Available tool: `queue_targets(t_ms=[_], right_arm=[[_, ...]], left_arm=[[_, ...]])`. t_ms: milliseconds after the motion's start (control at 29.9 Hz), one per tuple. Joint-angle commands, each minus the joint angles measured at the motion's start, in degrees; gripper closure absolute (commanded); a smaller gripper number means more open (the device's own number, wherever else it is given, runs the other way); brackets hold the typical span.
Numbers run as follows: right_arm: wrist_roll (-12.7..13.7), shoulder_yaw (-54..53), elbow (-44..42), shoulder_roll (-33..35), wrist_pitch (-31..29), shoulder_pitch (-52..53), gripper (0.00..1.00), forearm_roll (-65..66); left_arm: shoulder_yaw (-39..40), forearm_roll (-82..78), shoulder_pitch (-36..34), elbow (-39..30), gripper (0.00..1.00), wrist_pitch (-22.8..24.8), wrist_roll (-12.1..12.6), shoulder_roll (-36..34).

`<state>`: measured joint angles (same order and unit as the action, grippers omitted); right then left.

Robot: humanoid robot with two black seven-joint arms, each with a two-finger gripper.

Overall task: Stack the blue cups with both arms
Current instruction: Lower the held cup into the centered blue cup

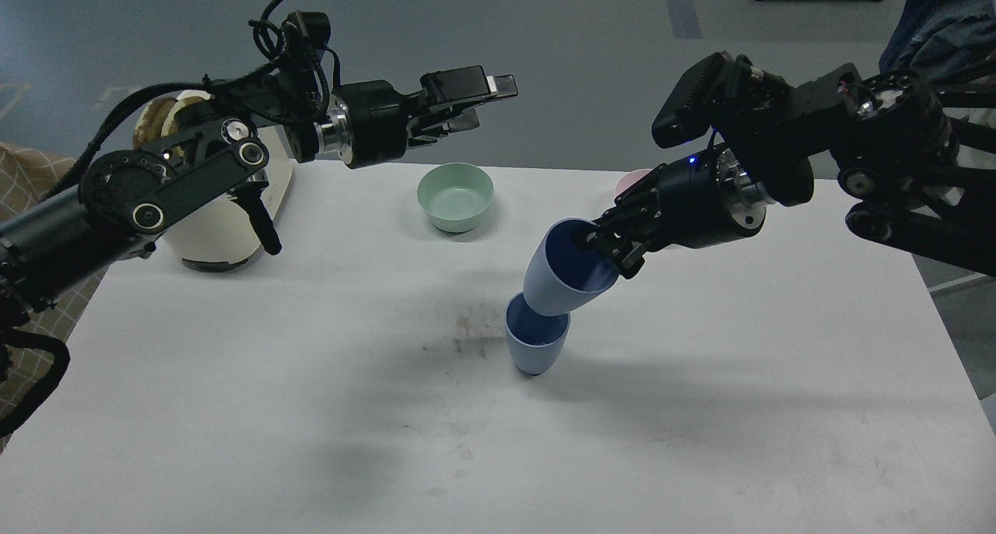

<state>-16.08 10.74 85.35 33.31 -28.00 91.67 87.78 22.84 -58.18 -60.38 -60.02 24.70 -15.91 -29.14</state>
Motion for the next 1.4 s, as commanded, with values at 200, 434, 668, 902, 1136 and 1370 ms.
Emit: queue_targets(t_ms=[200,434,668,902,1136,1370], right_arm=[[0.1,1.1,-0.8,-0.7,0.0,-0.4,1.0,0.1],[0.1,1.1,-3.1,-3.2,0.0,-0.7,1.0,0.0],[0.1,1.2,-3.2,-3.8,0.0,-1.0,1.0,0.0],[0.1,1.2,-3.2,-4.0,0.0,-1.1,1.0,0.0],[0.1,1.2,-3.2,-4.0,0.0,-1.1,1.0,0.0],[0.1,1.2,-3.1,-4.0,0.0,-1.2,0.81,0.0]], left_arm=[[0.3,0.0,0.3,0.0,0.04,-0.1,0.0,0.1],[0.5,0.1,0.4,0.0,0.04,0.0,0.0,-0.3],[0.6,0.1,0.4,-0.1,0.04,-0.1,0.0,-0.5],[0.7,0.1,1.1,-0.2,0.04,-0.1,0.0,-0.5],[0.8,0.2,1.1,-0.2,0.04,-0.1,-0.1,-0.7],[0.8,0.2,1.1,-0.2,0.04,0.0,-0.1,-0.7]])
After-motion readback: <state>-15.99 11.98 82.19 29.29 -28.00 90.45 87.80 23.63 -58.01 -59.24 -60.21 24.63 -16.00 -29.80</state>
